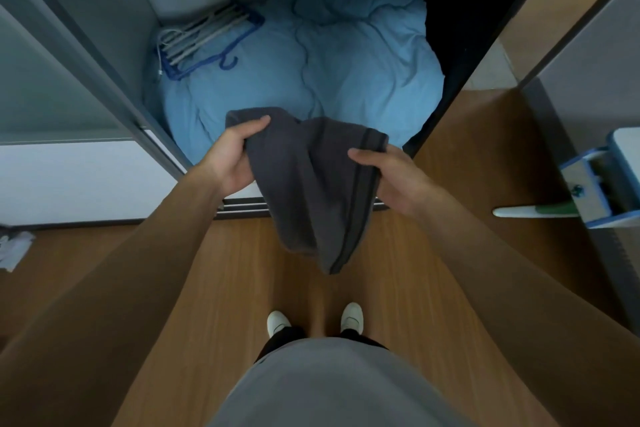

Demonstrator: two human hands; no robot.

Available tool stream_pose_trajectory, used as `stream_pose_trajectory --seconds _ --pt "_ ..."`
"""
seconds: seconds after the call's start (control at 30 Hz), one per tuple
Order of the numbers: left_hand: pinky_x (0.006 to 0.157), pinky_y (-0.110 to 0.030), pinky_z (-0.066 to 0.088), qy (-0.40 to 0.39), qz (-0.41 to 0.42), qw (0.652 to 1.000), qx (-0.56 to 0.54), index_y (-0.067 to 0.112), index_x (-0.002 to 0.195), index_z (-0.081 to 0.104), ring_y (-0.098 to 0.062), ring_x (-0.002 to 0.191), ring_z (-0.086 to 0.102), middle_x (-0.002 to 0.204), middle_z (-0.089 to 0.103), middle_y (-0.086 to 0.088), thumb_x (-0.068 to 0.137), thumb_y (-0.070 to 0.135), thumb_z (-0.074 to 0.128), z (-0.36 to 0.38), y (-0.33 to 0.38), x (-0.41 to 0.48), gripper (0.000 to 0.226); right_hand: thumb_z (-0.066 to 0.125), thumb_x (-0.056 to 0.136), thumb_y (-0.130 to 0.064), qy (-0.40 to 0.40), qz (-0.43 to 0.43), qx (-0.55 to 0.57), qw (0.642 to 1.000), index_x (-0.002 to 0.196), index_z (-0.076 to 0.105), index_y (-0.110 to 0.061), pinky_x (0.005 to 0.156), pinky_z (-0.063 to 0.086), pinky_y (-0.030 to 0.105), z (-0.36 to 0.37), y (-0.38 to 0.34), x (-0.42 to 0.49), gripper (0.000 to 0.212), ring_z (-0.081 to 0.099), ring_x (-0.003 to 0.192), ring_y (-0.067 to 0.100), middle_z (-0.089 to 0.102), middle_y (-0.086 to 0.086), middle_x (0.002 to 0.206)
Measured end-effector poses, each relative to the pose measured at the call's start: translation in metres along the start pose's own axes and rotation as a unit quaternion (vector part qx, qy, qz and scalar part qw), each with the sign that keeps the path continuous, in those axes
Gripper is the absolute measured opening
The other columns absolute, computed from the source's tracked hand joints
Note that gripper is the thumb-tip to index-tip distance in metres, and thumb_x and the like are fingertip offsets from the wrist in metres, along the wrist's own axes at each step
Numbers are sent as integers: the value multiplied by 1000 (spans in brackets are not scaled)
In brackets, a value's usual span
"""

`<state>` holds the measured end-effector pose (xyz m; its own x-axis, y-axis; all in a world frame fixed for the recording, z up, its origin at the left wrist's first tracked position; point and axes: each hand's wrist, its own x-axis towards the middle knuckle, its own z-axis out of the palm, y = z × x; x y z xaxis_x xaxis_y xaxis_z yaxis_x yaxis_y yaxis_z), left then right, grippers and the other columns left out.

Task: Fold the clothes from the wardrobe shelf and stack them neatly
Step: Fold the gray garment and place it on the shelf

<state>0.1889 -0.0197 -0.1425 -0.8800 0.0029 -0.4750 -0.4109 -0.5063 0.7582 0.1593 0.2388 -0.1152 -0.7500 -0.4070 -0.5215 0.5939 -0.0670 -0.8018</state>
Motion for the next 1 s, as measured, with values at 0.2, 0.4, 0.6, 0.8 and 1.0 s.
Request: stream_pose_trajectory --seconds 0.2,0.4,0.6,0.8,1.0 --pt "100 -36 50 85 19 951 296 14 120 62 -24 115 64 122 68 -9 95 5 60 2 -11 14 27 52 94 7 9 25 105 994 125 61 0 100 52 45 23 15 18 33 66 112 31 68 17 122" --pt "88 -37 57 169 48 949 262 11 107 68 -24 99 71 103 73 -12 95 13 61 -1 3 20 13 52 93 6 -40 30 9 999 133 53 5 112 40 50 42 23 31 40 55 126 38 57 25 135" --pt "77 -31 57 152 8 971 185 12 109 68 -21 96 73 98 77 -7 92 17 65 1 12 16 18 49 90 11 -33 53 115 991 130 56 -2 106 46 52 50 29 40 43 60 120 36 61 20 131" --pt "77 -29 56 155 6 949 274 14 108 67 -18 92 71 101 74 -8 91 3 59 -7 11 13 22 41 95 12 -12 60 204 977 114 60 -3 86 56 42 53 29 41 31 64 107 31 65 19 120" --pt "74 -27 56 182 30 949 254 8 108 67 -17 90 72 99 74 -8 94 6 59 -16 8 19 16 41 99 9 29 52 204 977 122 58 3 92 53 39 50 24 44 29 63 114 31 65 19 123"
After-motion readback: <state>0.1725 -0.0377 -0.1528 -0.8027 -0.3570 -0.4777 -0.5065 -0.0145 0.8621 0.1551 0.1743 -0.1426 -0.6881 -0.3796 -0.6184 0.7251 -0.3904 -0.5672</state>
